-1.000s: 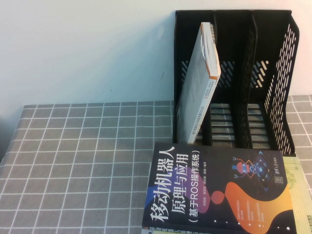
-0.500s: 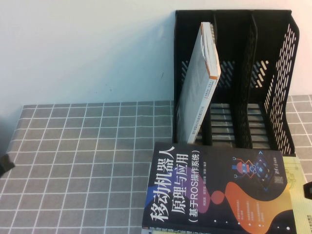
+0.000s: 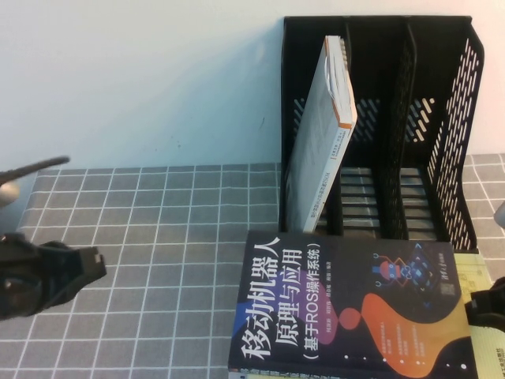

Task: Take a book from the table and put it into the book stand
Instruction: Push book with right arm

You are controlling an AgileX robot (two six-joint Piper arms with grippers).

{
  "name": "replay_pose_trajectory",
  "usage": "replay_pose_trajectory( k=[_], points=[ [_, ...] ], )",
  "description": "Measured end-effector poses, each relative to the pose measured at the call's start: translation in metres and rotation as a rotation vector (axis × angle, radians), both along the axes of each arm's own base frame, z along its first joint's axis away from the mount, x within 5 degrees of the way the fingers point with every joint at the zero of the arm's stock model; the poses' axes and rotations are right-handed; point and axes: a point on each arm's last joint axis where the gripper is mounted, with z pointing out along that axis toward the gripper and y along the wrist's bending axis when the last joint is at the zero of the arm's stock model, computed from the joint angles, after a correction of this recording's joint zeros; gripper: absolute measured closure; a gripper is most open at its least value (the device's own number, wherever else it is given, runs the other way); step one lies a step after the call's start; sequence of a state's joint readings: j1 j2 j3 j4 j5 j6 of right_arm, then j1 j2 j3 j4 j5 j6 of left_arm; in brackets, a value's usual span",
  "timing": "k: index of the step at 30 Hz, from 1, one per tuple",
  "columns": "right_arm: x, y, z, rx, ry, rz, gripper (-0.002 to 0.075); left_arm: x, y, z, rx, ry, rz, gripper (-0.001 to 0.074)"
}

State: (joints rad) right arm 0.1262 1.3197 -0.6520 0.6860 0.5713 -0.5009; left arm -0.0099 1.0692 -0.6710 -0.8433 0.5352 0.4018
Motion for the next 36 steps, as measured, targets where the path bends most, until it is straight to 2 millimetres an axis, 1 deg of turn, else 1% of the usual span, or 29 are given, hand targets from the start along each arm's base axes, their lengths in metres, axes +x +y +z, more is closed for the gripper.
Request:
replay_pose_trajectory(
  k=[3,9,15,19,21,26,31,36],
  points=[
    [0.005,0.003,-0.003,0.029,0.000,0.008,0.0729,0.014,-0.004,-0.003,-0.012,0.047,-0.053,0.0738],
    [0.011,0.008,-0.007,0.087,0.007,0.013,0.0729,0.042,-0.010,-0.026,-0.046,0.199,-0.127,0.0738],
    [0.013,0.011,-0.008,0.113,0.011,0.024,0.0729,0.058,-0.015,-0.043,-0.109,0.243,-0.154,0.0738],
    [0.013,0.013,-0.009,0.132,0.012,0.038,0.0729,0.064,-0.019,-0.049,-0.158,0.245,-0.171,0.0738],
    [0.012,0.017,-0.008,0.137,0.011,0.055,0.0729,0.067,-0.021,-0.052,-0.187,0.250,-0.186,0.0738],
    [0.008,0.028,-0.009,0.142,0.017,0.105,0.0729,0.072,-0.030,-0.058,-0.276,0.268,-0.292,0.0738],
    [0.008,0.030,-0.009,0.144,0.021,0.112,0.0729,0.068,-0.038,-0.059,-0.348,0.275,-0.417,0.0738],
    [0.006,0.030,-0.009,0.149,0.029,0.128,0.0729,0.067,-0.039,-0.057,-0.369,0.280,-0.425,0.0724]
  ],
)
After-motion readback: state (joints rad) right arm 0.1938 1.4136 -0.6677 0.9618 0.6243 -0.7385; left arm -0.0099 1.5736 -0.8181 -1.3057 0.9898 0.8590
